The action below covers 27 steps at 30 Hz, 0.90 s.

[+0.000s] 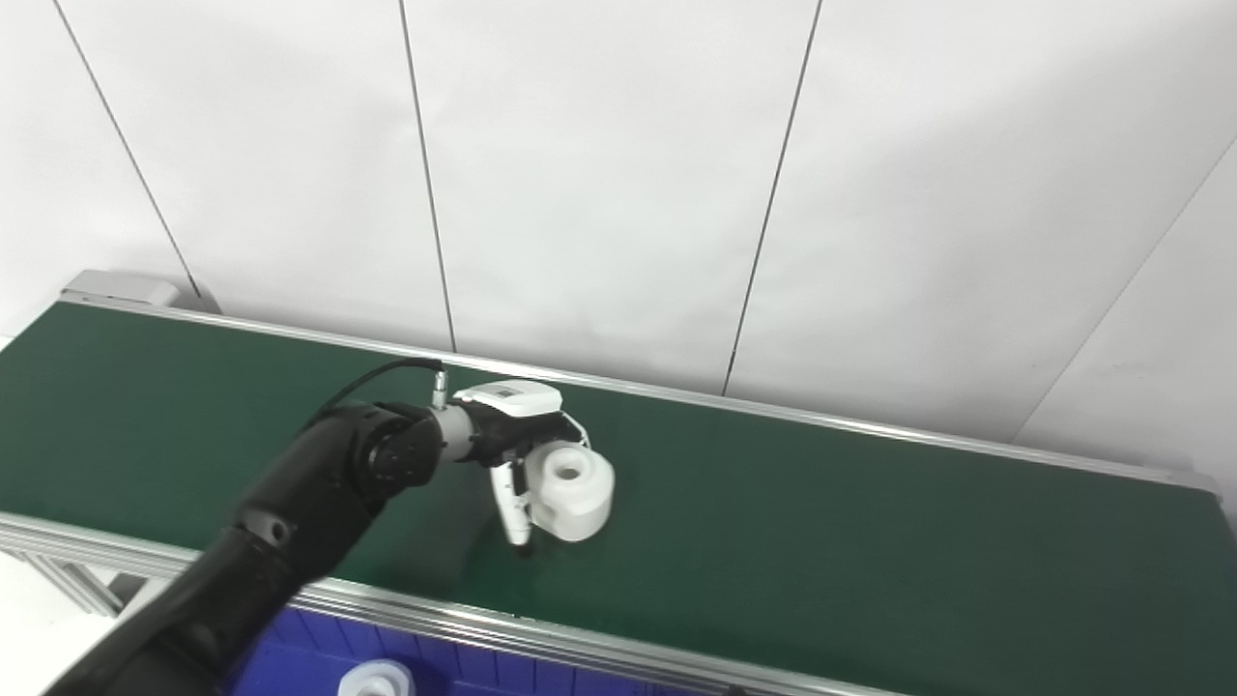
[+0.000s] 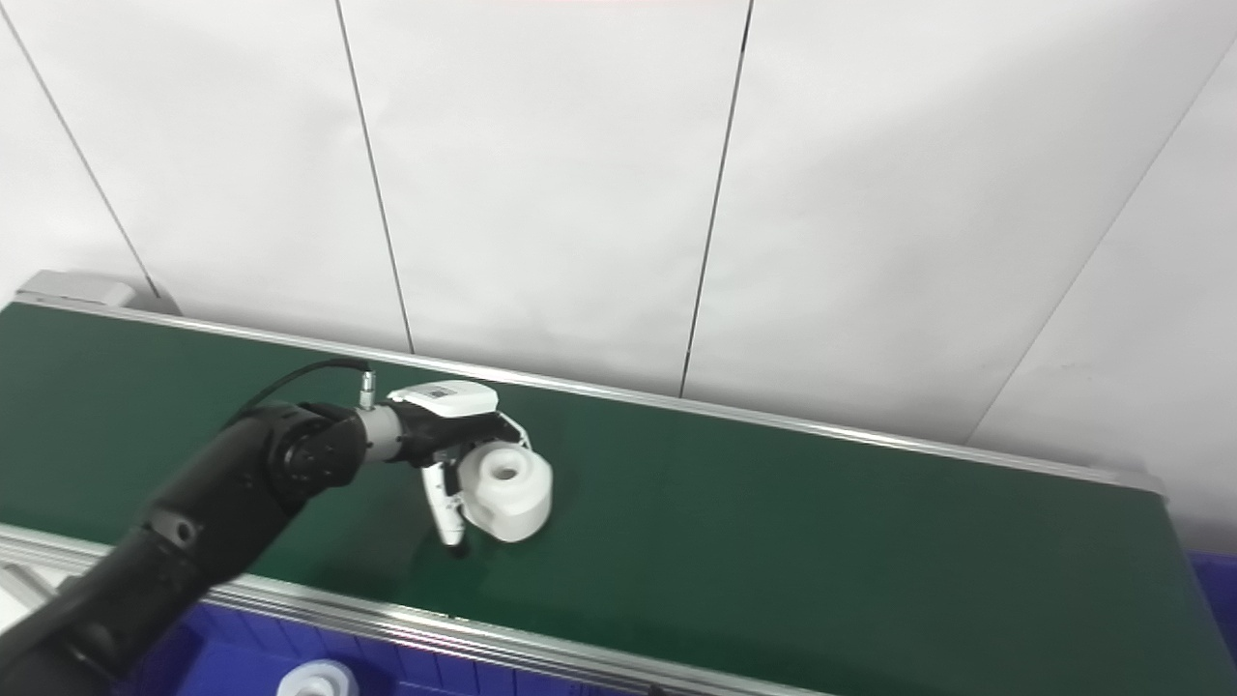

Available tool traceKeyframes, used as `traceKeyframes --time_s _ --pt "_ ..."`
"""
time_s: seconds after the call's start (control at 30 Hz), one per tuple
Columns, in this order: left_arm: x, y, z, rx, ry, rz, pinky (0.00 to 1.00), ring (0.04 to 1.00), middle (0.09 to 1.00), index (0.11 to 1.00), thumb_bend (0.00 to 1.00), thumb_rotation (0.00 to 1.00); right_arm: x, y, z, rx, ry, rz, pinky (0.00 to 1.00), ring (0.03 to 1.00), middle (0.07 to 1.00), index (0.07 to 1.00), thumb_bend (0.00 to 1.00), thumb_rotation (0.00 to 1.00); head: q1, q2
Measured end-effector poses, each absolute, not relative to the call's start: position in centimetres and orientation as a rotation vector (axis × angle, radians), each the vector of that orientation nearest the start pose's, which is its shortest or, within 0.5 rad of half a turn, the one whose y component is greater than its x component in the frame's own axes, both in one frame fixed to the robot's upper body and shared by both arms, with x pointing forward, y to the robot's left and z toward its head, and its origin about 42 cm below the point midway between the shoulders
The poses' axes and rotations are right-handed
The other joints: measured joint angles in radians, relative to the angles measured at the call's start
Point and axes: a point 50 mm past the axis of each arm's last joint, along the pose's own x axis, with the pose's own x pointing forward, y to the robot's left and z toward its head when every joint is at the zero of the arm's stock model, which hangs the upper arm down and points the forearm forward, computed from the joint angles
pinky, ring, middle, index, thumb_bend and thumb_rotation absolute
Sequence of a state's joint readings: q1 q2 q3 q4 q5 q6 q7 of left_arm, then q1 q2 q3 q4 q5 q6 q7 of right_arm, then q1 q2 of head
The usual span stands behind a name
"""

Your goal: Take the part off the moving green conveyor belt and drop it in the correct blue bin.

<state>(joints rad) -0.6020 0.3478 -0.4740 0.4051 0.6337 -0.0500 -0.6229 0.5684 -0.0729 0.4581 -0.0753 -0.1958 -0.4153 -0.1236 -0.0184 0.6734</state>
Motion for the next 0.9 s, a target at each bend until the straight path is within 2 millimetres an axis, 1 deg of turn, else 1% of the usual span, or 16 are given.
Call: traceKeyframes --time_s 0.03,0.1,0.17,0.27,0.4,0.43,0.47,0.5,0.53,0.6,0.63,0.67,0.7,0.77,0.9 --pt "43.6 18.4 15.0 1.227 0.092 -0.933 0.71 0.807 0.833 0.785 0.94 0.14 6.5 -13.3 4.8 -0.046 0.036 0.251 0.9 0.939 0.981 1.0 1.0 0.96 0.0 0.0" --pt "43.4 17.3 14.7 1.181 0.112 -0.946 0.72 0.812 0.833 0.794 0.95 0.14 6.6 -13.3 4.9 -0.045 0.034 0.249 0.9 0.94 0.981 1.0 1.0 0.96 0.0 0.0" --pt "43.3 16.1 14.4 1.162 0.129 -0.949 0.67 0.785 0.834 0.803 0.97 0.16 6.6 -13.2 4.9 -0.043 0.032 0.254 0.9 0.94 0.98 1.0 1.0 0.95 -0.003 0.002" --pt "43.2 15.4 14.3 1.15 0.133 -0.944 0.71 0.806 0.84 0.803 0.98 0.17 6.6 -13.1 5.0 -0.04 0.032 0.259 0.9 0.943 0.979 1.0 1.0 0.95 -0.006 0.003" --pt "43.1 14.7 14.0 1.14 0.116 -0.931 0.7 0.786 0.821 0.797 0.98 0.17 6.7 -12.7 5.2 -0.029 0.024 0.259 0.89 0.941 0.977 1.0 1.0 0.96 -0.009 0.008" --pt "43.0 14.6 13.9 1.138 0.111 -0.929 0.69 0.783 0.818 0.789 0.97 0.16 6.7 -12.7 5.3 -0.028 0.023 0.258 0.89 0.94 0.979 1.0 1.0 0.96 -0.009 0.008" --pt "42.9 14.4 13.7 1.134 0.101 -0.926 0.67 0.759 0.793 0.759 0.95 0.14 6.7 -12.7 5.3 -0.029 0.024 0.257 0.89 0.939 0.982 1.0 1.0 0.97 -0.008 0.009" --pt "42.8 14.2 13.6 1.136 0.089 -0.924 0.66 0.75 0.785 0.749 0.95 0.13 6.7 -12.7 5.3 -0.03 0.024 0.257 0.89 0.938 0.982 1.0 1.0 0.97 -0.008 0.009" --pt "42.6 14.0 13.5 1.148 0.07 -0.923 0.62 0.706 0.744 0.707 0.91 0.08 6.6 -12.7 5.3 -0.03 0.025 0.259 0.89 0.936 0.983 1.0 1.0 0.97 -0.008 0.009" --pt "42.4 13.6 13.2 1.191 0.019 -0.92 0.59 0.684 0.724 0.687 0.9 0.06 6.6 -12.7 5.3 -0.032 0.025 0.26 0.88 0.935 0.983 1.0 1.0 0.98 -0.011 0.012" --pt "42.2 13.4 13.0 1.221 -0.018 -0.91 0.53 0.621 0.671 0.592 0.71 0.05 6.6 -12.7 5.3 -0.031 0.024 0.26 0.89 0.935 0.982 1.0 1.0 0.98 -0.011 0.012" --pt "42.0 13.3 12.8 1.255 -0.076 -0.896 0.46 0.551 0.593 0.513 0.6 0.02 6.6 -12.7 5.4 -0.03 0.022 0.258 0.89 0.935 0.982 1.0 1.0 0.98 -0.011 0.014" --pt "41.8 13.1 12.7 1.287 -0.134 -0.882 0.42 0.494 0.57 0.488 0.55 0.01 6.5 -12.7 5.6 -0.028 0.018 0.257 0.89 0.936 0.982 1.0 1.0 0.98 -0.011 0.014" --pt "41.7 13.1 12.6 1.325 -0.214 -0.861 0.38 0.438 0.548 0.472 0.51 0.0 6.5 -12.7 5.8 -0.026 0.011 0.258 0.89 0.934 0.982 1.0 1.0 0.98 -0.011 0.018" --pt "41.6 13.2 12.3 1.349 -0.276 -0.838 0.37 0.42 0.532 0.476 0.5 0.0 6.3 -12.7 5.8 -0.026 0.015 0.267 0.89 0.933 0.98 1.0 1.0 0.98 -0.009 0.023"
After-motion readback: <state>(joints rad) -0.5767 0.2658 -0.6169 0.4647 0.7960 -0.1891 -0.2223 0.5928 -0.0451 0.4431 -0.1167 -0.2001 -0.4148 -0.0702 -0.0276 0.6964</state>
